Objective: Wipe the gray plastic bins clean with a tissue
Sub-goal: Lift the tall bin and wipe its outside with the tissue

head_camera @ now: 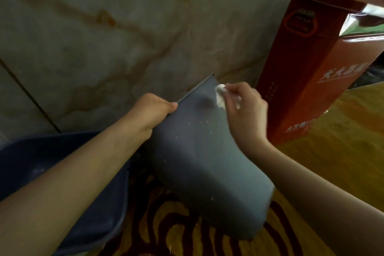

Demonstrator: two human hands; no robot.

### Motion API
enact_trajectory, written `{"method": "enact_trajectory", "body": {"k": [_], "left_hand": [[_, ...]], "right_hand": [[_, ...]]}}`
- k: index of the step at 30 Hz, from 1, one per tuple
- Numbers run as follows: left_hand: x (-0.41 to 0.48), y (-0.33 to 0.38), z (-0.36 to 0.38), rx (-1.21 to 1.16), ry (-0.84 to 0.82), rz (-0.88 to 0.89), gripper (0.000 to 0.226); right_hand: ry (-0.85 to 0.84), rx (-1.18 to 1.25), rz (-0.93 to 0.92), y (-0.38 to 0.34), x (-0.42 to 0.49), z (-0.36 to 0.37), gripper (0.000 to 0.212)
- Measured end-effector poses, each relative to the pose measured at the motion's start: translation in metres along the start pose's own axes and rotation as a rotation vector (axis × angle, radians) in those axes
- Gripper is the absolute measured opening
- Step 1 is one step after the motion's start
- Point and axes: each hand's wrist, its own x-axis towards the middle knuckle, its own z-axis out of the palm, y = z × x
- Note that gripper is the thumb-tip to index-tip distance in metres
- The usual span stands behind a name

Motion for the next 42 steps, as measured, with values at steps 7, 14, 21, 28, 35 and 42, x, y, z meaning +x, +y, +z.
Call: {"method": "enact_trajectory", "body": {"k": [7, 14, 21, 28, 35, 42], "left_hand": [[0.004, -0.041, 0.008, -0.229, -0.034, -0.152, 0.014], [0.021, -0.087, 0.0, -0.258, -0.019, -0.185, 0.013], [0.033, -0.117, -0.004, -0.268, -0.089, -0.252, 0.016], [0.044, -0.123, -0.001, -0.235, -0.117, -0.26, 0.017], [0.048, -0.128, -0.003, -0.395, -0.169, -0.399, 0.021], [0.053, -0.133, -0.002, -0.423, -0.244, -0.428, 0.02]], "right_hand": [[-0.364, -0.15, -0.209, 0.003, -0.022, 0.062, 0.021], [-0.541, -0.137, -0.254, 0.019, -0.033, 0.087, 0.027], [-0.555, -0.26, -0.375, 0.049, -0.034, 0.117, 0.023], [-0.469, -0.178, -0.022, 0.08, 0.001, 0.138, 0.022], [-0.531, -0.05, -0.174, 0.024, -0.07, 0.117, 0.013], [-0.505, -0.141, -0.397, 0.014, -0.097, 0.1, 0.012]]}}
